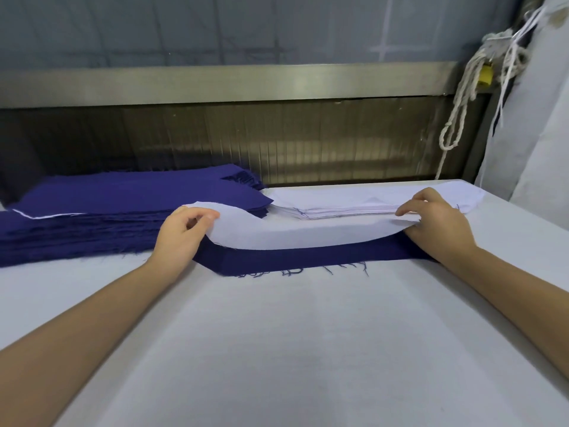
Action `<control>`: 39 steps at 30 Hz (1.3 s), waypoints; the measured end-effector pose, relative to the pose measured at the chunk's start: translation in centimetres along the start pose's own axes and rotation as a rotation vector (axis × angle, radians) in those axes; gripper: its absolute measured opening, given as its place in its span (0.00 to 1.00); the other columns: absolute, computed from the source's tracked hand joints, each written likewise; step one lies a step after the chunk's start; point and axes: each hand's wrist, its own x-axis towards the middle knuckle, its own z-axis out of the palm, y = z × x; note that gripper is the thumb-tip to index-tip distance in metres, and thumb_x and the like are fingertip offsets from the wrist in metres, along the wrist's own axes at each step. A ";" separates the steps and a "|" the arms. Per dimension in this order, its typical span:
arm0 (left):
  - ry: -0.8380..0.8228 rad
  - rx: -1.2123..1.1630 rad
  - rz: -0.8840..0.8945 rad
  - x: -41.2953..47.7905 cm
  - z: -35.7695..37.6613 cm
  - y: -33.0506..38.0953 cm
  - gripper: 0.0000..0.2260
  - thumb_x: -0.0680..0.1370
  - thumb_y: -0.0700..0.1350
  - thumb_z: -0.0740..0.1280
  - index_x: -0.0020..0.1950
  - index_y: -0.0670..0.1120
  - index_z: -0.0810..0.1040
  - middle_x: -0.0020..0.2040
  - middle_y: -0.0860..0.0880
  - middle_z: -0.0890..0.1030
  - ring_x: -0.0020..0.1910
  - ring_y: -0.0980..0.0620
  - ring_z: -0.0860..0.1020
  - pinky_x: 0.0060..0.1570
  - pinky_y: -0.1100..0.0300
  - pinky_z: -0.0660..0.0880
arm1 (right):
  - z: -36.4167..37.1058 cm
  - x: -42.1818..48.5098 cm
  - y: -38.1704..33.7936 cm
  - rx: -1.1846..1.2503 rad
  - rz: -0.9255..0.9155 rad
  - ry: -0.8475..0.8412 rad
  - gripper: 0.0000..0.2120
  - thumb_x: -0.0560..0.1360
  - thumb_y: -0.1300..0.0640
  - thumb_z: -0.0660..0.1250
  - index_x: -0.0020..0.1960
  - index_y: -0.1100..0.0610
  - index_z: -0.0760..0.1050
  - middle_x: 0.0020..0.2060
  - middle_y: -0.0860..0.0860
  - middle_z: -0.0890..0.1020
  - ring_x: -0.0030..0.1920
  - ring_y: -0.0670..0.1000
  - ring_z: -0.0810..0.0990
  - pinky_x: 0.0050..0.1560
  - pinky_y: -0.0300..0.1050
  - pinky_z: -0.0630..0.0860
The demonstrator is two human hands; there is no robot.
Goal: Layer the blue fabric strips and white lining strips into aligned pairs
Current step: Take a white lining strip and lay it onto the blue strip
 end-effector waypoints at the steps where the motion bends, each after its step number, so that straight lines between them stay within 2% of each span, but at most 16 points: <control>1: 0.000 0.006 -0.009 0.1 0.0 -0.2 0.07 0.77 0.39 0.66 0.48 0.49 0.81 0.44 0.52 0.76 0.40 0.55 0.73 0.45 0.62 0.70 | 0.1 0.0 0.0 0.046 0.002 0.031 0.14 0.69 0.70 0.65 0.51 0.58 0.80 0.56 0.54 0.74 0.44 0.61 0.77 0.39 0.52 0.75; 3: -0.004 0.006 -0.042 0.2 -0.1 -0.5 0.10 0.74 0.35 0.68 0.48 0.50 0.81 0.37 0.53 0.72 0.33 0.55 0.69 0.36 0.69 0.67 | 0.2 0.0 0.2 0.135 0.000 0.071 0.13 0.70 0.71 0.64 0.49 0.59 0.81 0.55 0.54 0.75 0.46 0.59 0.77 0.43 0.52 0.75; 5: -0.017 -0.036 -0.067 0.2 -0.3 -0.5 0.14 0.73 0.33 0.69 0.46 0.53 0.80 0.35 0.52 0.72 0.33 0.52 0.70 0.34 0.71 0.68 | 0.3 0.2 0.3 0.233 -0.010 0.068 0.12 0.71 0.71 0.64 0.47 0.59 0.81 0.53 0.53 0.76 0.48 0.55 0.76 0.50 0.52 0.75; 7: -0.048 -0.094 -0.092 0.3 -0.4 -0.4 0.17 0.72 0.31 0.69 0.48 0.54 0.80 0.41 0.50 0.77 0.38 0.49 0.75 0.40 0.66 0.72 | 0.3 0.4 0.6 0.333 -0.003 0.034 0.14 0.71 0.73 0.62 0.42 0.58 0.80 0.50 0.53 0.77 0.48 0.52 0.75 0.53 0.50 0.74; 9: -0.084 -0.098 -0.115 0.3 -0.4 -0.2 0.19 0.71 0.31 0.69 0.52 0.54 0.79 0.52 0.48 0.77 0.45 0.48 0.77 0.45 0.61 0.74 | 0.3 0.5 1.0 0.428 0.052 -0.024 0.18 0.70 0.76 0.58 0.36 0.56 0.77 0.47 0.53 0.79 0.47 0.54 0.76 0.54 0.52 0.75; 12: -0.101 -0.025 -0.104 0.3 -0.6 -0.2 0.21 0.71 0.32 0.70 0.56 0.55 0.78 0.51 0.48 0.74 0.37 0.52 0.76 0.40 0.65 0.73 | 0.4 0.7 1.6 0.495 0.139 -0.069 0.21 0.69 0.75 0.55 0.32 0.53 0.76 0.42 0.56 0.82 0.47 0.57 0.79 0.55 0.52 0.74; 14: -0.100 -0.047 -0.101 0.3 -0.8 -0.4 0.18 0.73 0.33 0.69 0.57 0.53 0.78 0.45 0.48 0.76 0.31 0.56 0.77 0.34 0.71 0.72 | 0.4 0.8 1.9 0.549 0.189 -0.062 0.21 0.68 0.75 0.54 0.31 0.54 0.77 0.40 0.54 0.82 0.47 0.55 0.78 0.55 0.48 0.73; 16: -0.094 -0.087 -0.094 0.3 -0.9 -0.5 0.13 0.76 0.35 0.66 0.53 0.52 0.80 0.44 0.50 0.77 0.28 0.58 0.76 0.30 0.72 0.71 | 0.3 1.0 2.1 0.646 0.249 -0.038 0.20 0.69 0.74 0.53 0.32 0.56 0.77 0.37 0.53 0.82 0.44 0.53 0.78 0.52 0.45 0.73; 19: -0.068 -0.134 -0.075 0.2 -0.9 -0.6 0.12 0.79 0.38 0.62 0.47 0.52 0.81 0.48 0.52 0.79 0.37 0.57 0.78 0.33 0.69 0.73 | 0.1 1.2 2.3 0.837 0.324 -0.037 0.14 0.75 0.68 0.57 0.35 0.58 0.76 0.35 0.53 0.79 0.37 0.53 0.78 0.43 0.44 0.79; 21: -0.059 -0.131 -0.065 0.2 -1.0 -0.7 0.11 0.78 0.38 0.63 0.46 0.52 0.81 0.50 0.52 0.80 0.45 0.54 0.78 0.41 0.63 0.75 | 0.1 1.2 2.4 0.922 0.343 -0.061 0.08 0.76 0.63 0.63 0.38 0.58 0.75 0.36 0.54 0.78 0.35 0.53 0.78 0.37 0.38 0.80; 23: -0.060 -0.127 -0.075 0.3 -1.2 -0.8 0.12 0.76 0.36 0.65 0.47 0.52 0.82 0.50 0.50 0.80 0.43 0.52 0.79 0.44 0.58 0.75 | 0.1 1.1 2.5 0.882 0.336 -0.082 0.05 0.74 0.65 0.67 0.41 0.58 0.75 0.36 0.54 0.79 0.33 0.52 0.77 0.33 0.31 0.77; 25: -0.066 -0.100 -0.085 0.2 -1.3 -0.8 0.14 0.75 0.34 0.65 0.46 0.53 0.81 0.49 0.48 0.80 0.37 0.50 0.78 0.39 0.59 0.74 | 0.1 1.0 2.6 0.842 0.331 -0.097 0.08 0.72 0.69 0.66 0.43 0.57 0.76 0.35 0.53 0.79 0.32 0.50 0.76 0.30 0.28 0.74; 28: -0.073 -0.064 -0.092 0.3 -1.5 -0.8 0.15 0.73 0.32 0.62 0.45 0.51 0.82 0.48 0.46 0.80 0.39 0.43 0.79 0.41 0.53 0.76 | -0.3 1.1 2.6 0.877 0.351 -0.120 0.14 0.71 0.74 0.61 0.41 0.57 0.77 0.35 0.53 0.80 0.34 0.49 0.74 0.28 0.29 0.73; 31: -0.106 -0.003 -0.073 0.2 -1.7 -0.8 0.17 0.72 0.31 0.62 0.43 0.51 0.82 0.46 0.49 0.80 0.37 0.48 0.78 0.36 0.59 0.73 | -0.3 1.1 2.6 0.849 0.341 -0.147 0.17 0.70 0.77 0.57 0.38 0.58 0.77 0.34 0.54 0.79 0.35 0.48 0.74 0.27 0.29 0.71; 36: -0.148 0.074 -0.051 0.0 -1.4 -0.6 0.17 0.72 0.30 0.64 0.41 0.53 0.81 0.44 0.52 0.80 0.40 0.54 0.77 0.38 0.60 0.72 | -0.2 0.9 2.5 0.796 0.303 -0.179 0.13 0.71 0.73 0.63 0.37 0.58 0.78 0.35 0.53 0.79 0.34 0.46 0.73 0.33 0.30 0.72; 39: -0.148 0.095 -0.040 0.0 -1.4 -0.5 0.16 0.72 0.31 0.66 0.41 0.53 0.81 0.46 0.51 0.80 0.41 0.51 0.79 0.40 0.57 0.75 | -0.1 0.7 2.4 0.774 0.262 -0.179 0.13 0.72 0.72 0.65 0.36 0.56 0.78 0.36 0.52 0.79 0.37 0.46 0.74 0.40 0.34 0.72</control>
